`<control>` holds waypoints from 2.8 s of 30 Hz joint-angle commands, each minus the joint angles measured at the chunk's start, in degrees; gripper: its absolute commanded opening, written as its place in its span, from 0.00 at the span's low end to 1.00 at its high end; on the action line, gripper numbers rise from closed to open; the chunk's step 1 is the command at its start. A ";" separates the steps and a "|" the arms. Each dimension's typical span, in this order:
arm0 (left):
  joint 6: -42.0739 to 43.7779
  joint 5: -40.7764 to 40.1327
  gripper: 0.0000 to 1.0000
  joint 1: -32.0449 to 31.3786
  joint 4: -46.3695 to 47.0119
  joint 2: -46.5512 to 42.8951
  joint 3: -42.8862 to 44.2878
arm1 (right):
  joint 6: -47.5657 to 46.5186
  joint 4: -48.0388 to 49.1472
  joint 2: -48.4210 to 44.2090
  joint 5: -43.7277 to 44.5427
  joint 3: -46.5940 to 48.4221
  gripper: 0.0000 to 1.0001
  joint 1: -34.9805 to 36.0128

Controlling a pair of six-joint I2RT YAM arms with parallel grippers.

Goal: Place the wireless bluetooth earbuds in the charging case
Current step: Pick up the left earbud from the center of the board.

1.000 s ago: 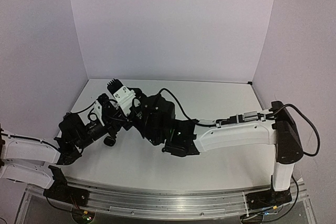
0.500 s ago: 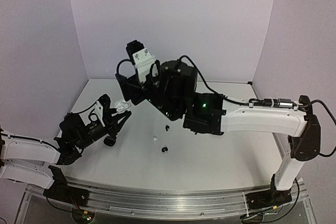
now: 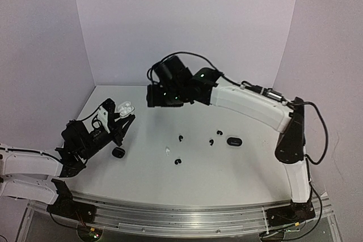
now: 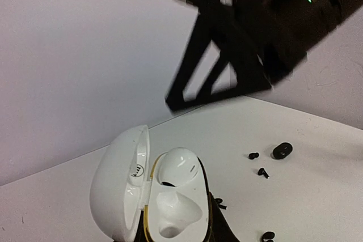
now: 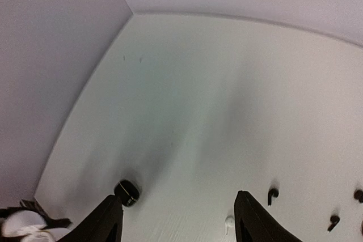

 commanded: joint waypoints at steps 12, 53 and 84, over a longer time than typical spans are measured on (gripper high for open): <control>0.09 0.11 0.00 2.02 -1.15 -2.10 0.36 | 14.12 -17.23 23.22 -8.17 9.79 0.62 0.24; -1.17 1.95 0.00 3.22 -1.66 -1.58 0.50 | -19.38 -13.42 22.94 -13.12 4.30 0.31 -1.40; -1.59 3.65 0.00 3.39 -2.78 -1.29 1.20 | -18.28 -16.60 22.07 -12.16 3.53 0.09 -0.66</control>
